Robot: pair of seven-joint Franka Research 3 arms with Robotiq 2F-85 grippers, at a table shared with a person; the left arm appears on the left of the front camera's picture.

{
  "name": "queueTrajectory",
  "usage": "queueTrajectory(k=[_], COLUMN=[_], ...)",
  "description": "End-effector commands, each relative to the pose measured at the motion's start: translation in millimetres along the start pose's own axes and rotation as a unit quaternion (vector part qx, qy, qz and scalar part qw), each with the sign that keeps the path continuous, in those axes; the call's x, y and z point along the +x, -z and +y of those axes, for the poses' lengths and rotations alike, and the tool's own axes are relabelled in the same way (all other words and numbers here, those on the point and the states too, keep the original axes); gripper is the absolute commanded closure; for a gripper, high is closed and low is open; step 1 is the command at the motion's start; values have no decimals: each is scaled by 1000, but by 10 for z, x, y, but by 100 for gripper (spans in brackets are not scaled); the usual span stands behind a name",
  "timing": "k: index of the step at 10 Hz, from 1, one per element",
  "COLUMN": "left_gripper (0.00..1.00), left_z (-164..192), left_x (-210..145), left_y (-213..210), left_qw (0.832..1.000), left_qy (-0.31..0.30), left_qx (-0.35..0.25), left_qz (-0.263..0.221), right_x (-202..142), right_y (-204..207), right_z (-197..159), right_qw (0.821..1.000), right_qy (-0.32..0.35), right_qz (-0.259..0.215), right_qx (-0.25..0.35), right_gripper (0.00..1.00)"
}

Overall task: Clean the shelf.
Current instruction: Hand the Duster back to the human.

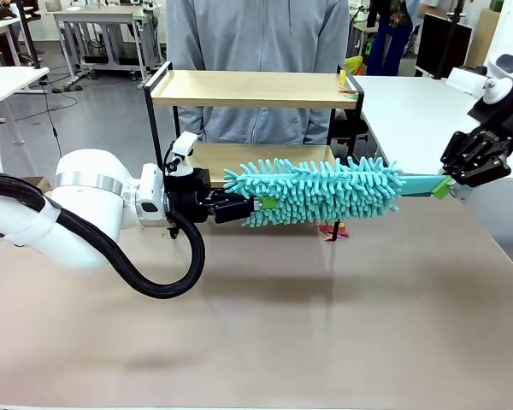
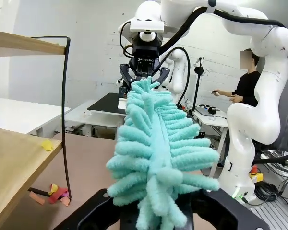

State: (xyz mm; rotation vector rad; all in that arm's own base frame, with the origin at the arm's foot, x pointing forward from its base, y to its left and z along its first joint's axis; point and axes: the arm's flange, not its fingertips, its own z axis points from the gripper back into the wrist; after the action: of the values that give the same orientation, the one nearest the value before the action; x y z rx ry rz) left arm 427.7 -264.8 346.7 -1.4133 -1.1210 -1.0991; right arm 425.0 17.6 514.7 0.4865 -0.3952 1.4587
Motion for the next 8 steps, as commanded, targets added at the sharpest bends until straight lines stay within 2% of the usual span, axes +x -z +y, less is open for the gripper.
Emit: queueTrajectory(k=[1, 2, 3, 5, 6, 7, 8], left_gripper=[100, 100, 100, 100, 100, 100, 100], left_z=[-41, -107, -3, -3, -3, -3, -3], left_x=[24, 64, 1, 1, 1, 1, 1], left_y=[11, -23, 2, 2, 2, 2, 2], left_qw=[1000, 996, 1000, 1000, 1000, 1000, 1000], left_qy=[-6, -48, 0, 0, 0, 0, 0], left_qx=[-21, -71, -1, -1, -1, -1, -1], left_qz=[-5, 1, -1, -1, -1, -1, -1], right_x=[4, 4, 4, 4, 7, 56, 82], right_y=[-11, -11, -11, -11, 9, -47, -140], right_z=[13, 13, 13, 13, 15, 29, 71], right_qw=[1000, 1000, 1000, 1000, 1000, 1000, 998], right_qy=[-9, -9, -9, -9, -1, -4, -7], right_qz=[-15, -15, -15, -15, 0, -22, -56], right_qx=[-5, -5, -5, -5, 6, -6, -5], right_gripper=[87, 87, 87, 87, 27, 28, 0])
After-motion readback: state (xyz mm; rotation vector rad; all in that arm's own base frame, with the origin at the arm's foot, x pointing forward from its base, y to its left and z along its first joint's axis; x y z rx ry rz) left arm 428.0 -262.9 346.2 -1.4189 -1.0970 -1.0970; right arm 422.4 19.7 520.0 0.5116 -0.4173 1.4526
